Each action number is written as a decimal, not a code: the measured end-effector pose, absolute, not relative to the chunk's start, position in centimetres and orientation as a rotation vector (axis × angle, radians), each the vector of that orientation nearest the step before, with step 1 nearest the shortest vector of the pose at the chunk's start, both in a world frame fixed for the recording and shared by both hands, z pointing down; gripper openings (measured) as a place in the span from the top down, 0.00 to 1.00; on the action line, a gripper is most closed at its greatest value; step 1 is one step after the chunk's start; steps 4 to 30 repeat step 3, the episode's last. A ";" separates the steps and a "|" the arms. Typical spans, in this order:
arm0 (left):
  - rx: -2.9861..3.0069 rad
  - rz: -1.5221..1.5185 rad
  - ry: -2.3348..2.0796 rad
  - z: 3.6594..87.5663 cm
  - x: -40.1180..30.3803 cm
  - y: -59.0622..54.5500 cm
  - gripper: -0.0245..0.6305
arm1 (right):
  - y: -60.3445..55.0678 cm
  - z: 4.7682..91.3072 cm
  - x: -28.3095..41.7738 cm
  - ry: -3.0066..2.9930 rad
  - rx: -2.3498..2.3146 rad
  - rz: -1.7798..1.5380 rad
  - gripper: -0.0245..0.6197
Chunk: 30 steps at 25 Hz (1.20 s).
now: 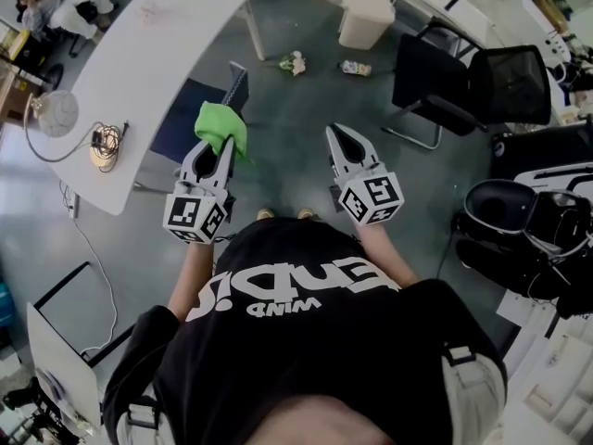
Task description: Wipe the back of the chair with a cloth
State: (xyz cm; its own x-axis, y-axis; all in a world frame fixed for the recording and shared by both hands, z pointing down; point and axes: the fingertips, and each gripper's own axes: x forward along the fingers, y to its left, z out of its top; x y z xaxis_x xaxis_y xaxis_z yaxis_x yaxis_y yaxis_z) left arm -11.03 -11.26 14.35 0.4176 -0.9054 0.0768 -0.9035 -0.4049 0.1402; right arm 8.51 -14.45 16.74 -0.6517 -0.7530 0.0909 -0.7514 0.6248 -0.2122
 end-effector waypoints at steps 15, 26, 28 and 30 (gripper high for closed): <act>2.509 -0.020 -1.620 14.4 -11.0 -11.1 0.86 | -14.3 16.9 8.5 2.829 -1.307 -0.357 0.97; 2.509 -0.020 -1.620 14.4 -11.0 -11.1 0.86 | -14.3 16.9 8.5 2.829 -1.307 -0.357 0.97; 2.509 -0.020 -1.620 14.4 -11.0 -11.1 0.86 | -14.3 16.9 8.5 2.829 -1.307 -0.357 0.97; 2.509 -0.020 -1.620 14.4 -11.0 -11.1 0.86 | -14.3 16.9 8.5 2.829 -1.307 -0.357 0.97</act>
